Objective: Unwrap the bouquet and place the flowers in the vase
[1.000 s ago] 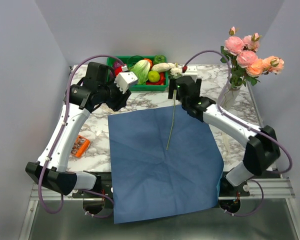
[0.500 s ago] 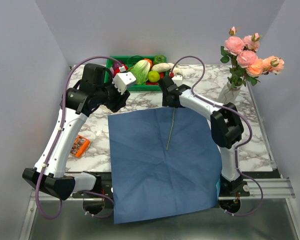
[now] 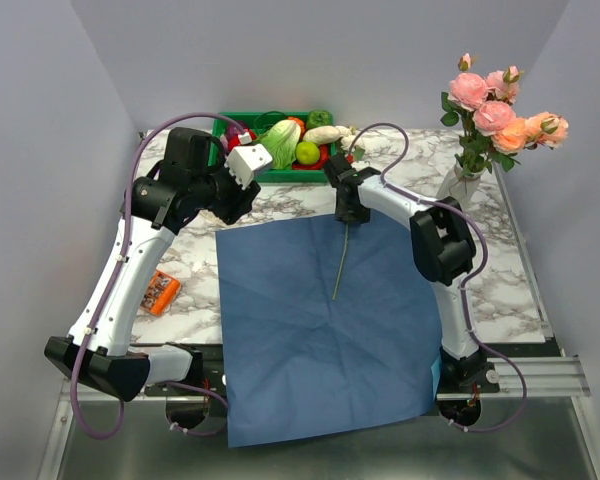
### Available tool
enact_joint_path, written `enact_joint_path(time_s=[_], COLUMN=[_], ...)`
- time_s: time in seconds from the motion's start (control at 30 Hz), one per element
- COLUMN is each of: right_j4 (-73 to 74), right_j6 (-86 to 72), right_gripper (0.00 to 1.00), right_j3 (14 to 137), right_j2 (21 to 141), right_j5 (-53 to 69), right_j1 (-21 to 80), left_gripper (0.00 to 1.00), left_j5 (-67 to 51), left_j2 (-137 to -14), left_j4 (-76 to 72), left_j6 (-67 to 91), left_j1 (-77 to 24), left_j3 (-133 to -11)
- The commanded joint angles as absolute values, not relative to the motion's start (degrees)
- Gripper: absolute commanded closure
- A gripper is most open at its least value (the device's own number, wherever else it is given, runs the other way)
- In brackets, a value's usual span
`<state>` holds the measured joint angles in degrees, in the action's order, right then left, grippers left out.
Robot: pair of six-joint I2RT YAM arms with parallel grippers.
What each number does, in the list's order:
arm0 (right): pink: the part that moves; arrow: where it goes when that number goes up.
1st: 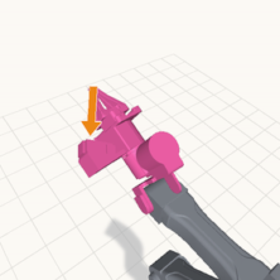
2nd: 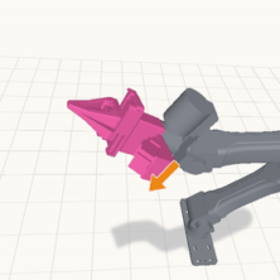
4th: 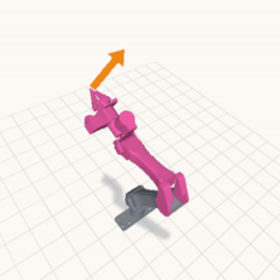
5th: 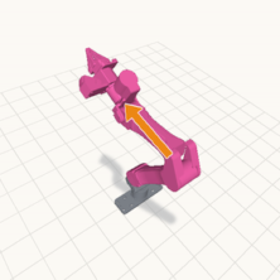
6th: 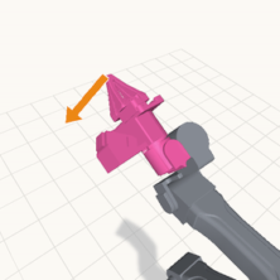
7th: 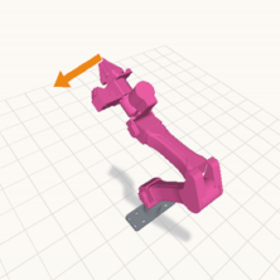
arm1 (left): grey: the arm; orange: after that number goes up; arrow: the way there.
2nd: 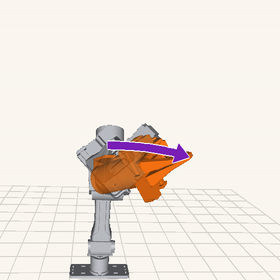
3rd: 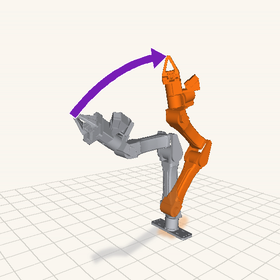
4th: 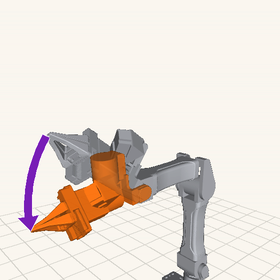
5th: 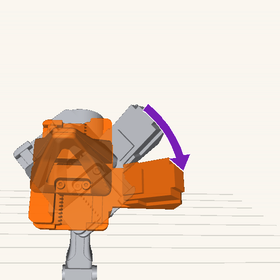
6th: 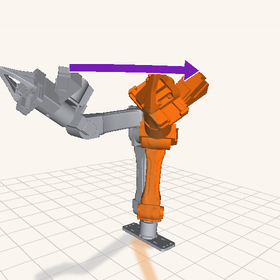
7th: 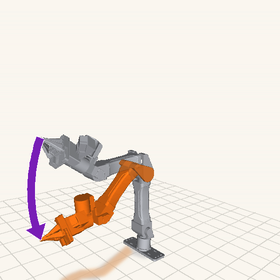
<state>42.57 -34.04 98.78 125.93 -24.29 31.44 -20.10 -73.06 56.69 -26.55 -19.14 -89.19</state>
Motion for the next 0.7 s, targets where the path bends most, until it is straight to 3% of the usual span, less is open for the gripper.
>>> enact_joint_path(time_s=[0.0, 0.2, 0.47, 0.67], right_j4=[43.5, 43.2, 41.7, 36.7], right_j6=[-33.9, -35.2, -36.6, -38.4], right_gripper=[0.47, 0.62, 0.99, 0.99], right_j3=[100.9, 101.4, 99.2, 92.3], right_j2=[128.6, 130.1, 128.6, 120.0], right_j5=[-21.1, -19.4, -18.5, -21.3], right_j1=[31.6, 31.0, 30.9, 31.1], left_gripper=[0.43, 0.43, 0.43, 0.43], left_j5=[-19.4, -19.0, -18.1, -18.0], left_j2=[-72.1, -72.1, -72.2, -72.3], left_j4=[56.3, 57.0, 57.1, 57.7], left_j6=[-26.7, -27.1, -27.3, -26.9], left_j1=[-18.8, -18.8, -18.8, -18.8], left_j3=[-89.4, -89.9, -89.7, -90.3])
